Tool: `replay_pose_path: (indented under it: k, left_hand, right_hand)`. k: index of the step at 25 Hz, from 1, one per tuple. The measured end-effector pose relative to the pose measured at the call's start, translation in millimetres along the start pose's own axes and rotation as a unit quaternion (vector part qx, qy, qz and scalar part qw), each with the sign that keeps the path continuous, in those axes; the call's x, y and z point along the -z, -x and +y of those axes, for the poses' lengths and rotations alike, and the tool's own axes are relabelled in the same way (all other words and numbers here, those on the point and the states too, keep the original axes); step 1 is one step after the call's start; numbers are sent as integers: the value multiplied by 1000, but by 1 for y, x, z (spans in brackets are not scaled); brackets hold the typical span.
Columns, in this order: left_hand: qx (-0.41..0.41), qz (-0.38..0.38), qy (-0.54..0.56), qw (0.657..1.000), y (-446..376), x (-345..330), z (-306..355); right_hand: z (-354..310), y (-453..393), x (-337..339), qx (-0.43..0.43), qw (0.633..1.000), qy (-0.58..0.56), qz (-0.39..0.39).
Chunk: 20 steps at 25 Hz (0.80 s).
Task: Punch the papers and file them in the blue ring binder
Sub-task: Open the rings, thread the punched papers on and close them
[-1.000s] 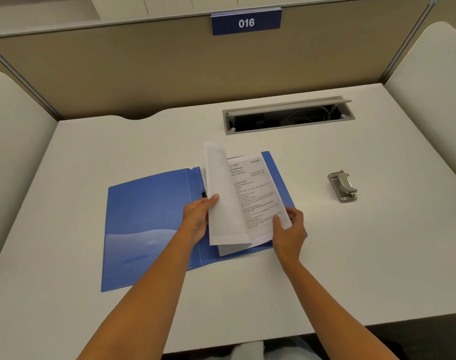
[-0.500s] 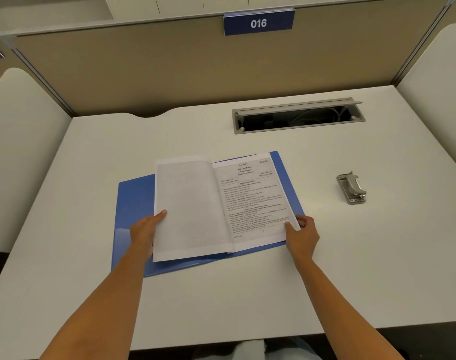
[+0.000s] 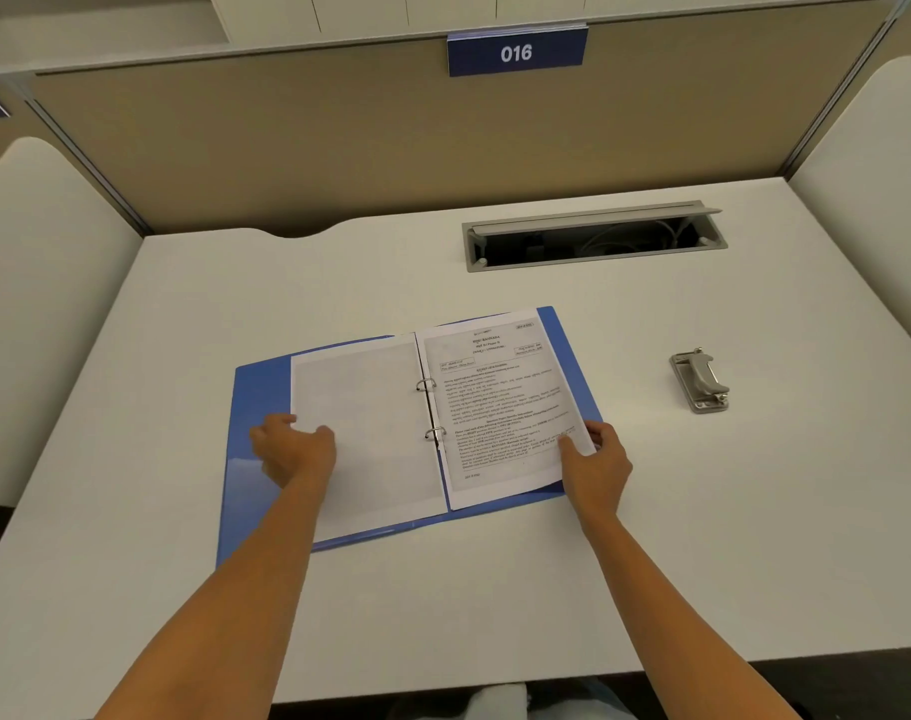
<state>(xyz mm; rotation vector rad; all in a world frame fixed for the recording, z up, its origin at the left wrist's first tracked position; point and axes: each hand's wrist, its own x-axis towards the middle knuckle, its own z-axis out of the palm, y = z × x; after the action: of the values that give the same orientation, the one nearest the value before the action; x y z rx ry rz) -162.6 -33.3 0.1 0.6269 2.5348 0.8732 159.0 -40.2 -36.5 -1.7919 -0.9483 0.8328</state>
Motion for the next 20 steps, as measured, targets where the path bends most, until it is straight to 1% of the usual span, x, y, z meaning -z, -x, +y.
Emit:
replay_pose_path:
  k: [2,5,7,8,9,11,12,13,15,17,20]
  left_hand:
    - [-58,-22,56,996,14,-15,20]
    - [-137,-74,144,977,45,-36,51]
    - [-168,-130,164,963,68,-49,69]
    - [-170,-176,163,956,79,-56,77]
    - [-155,-235,168,945,91,-63,83]
    - [-69,-361,211,906,113,-72,93]
    - [-18,-410,240,880,122,-75,97]
    - [21,-441,268,857,129,-77,98]
    - [50,-464,299,832,135,-79,97]
    - [55,-479,319,816,135,-80,93]
    - [56,-486,342,802,134,-79,88]
  right_hand:
    - [-7,2,-1,18,999,-29,-14]
    - [-16,4,-4,67,991,-79,-81]
    - [-19,6,-6,84,982,-94,-144]
    - [-20,7,-7,90,975,-100,-176]
    - [-19,7,-9,91,967,-115,-209]
    - [-19,9,-11,79,949,-162,-259]
    - [-21,10,-12,72,944,-179,-267]
    - [-23,12,-12,64,943,-188,-266]
    - [-27,13,-12,63,947,-190,-250]
    - [-28,13,-10,70,948,-192,-244]
    - [-25,10,-11,66,945,-187,-261]
